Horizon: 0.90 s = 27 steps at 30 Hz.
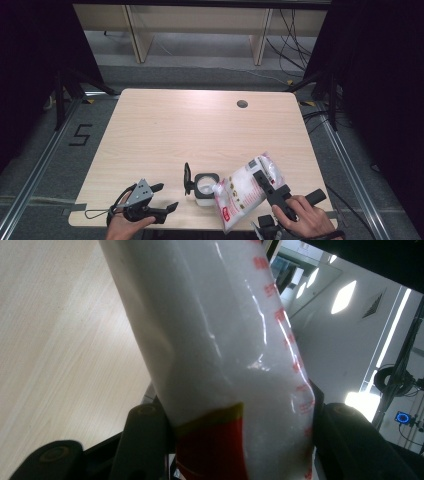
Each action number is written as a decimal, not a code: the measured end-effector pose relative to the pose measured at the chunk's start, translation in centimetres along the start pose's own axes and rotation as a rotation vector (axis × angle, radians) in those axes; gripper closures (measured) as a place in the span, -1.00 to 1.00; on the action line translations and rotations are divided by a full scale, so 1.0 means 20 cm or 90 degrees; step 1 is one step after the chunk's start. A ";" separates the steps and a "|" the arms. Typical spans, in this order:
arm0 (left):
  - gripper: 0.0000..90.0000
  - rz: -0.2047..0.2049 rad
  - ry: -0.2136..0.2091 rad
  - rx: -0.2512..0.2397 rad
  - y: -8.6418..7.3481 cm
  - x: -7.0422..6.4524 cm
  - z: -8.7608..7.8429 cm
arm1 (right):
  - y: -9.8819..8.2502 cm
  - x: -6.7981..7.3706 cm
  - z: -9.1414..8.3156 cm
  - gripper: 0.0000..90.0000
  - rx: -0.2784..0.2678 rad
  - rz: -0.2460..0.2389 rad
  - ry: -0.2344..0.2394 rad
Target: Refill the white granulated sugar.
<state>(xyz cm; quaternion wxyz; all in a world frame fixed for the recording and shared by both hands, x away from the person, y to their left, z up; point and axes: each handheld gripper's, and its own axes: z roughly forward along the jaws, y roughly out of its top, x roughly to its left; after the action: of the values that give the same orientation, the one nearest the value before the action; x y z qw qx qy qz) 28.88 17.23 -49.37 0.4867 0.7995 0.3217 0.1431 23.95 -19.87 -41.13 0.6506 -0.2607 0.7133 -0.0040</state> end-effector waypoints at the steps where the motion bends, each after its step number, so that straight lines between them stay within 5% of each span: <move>1: -0.57 0.000 0.001 0.001 0.00 0.00 0.00 | 0.00 0.00 0.00 0.25 0.000 0.001 -0.001; 3: -0.57 0.001 0.000 0.000 0.00 0.00 0.00 | 0.00 -0.01 0.01 0.25 -0.010 -0.017 -0.005; 27: -0.57 0.001 0.000 0.001 0.00 0.00 0.00 | 0.00 -0.01 0.01 0.25 -0.008 -0.007 -0.003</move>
<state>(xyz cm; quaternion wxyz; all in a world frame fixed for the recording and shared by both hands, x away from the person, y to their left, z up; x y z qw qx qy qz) 28.88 17.21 -49.39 0.4861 0.8000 0.3213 0.1431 24.11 -19.84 -41.02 0.6506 -0.2689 0.7102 -0.0028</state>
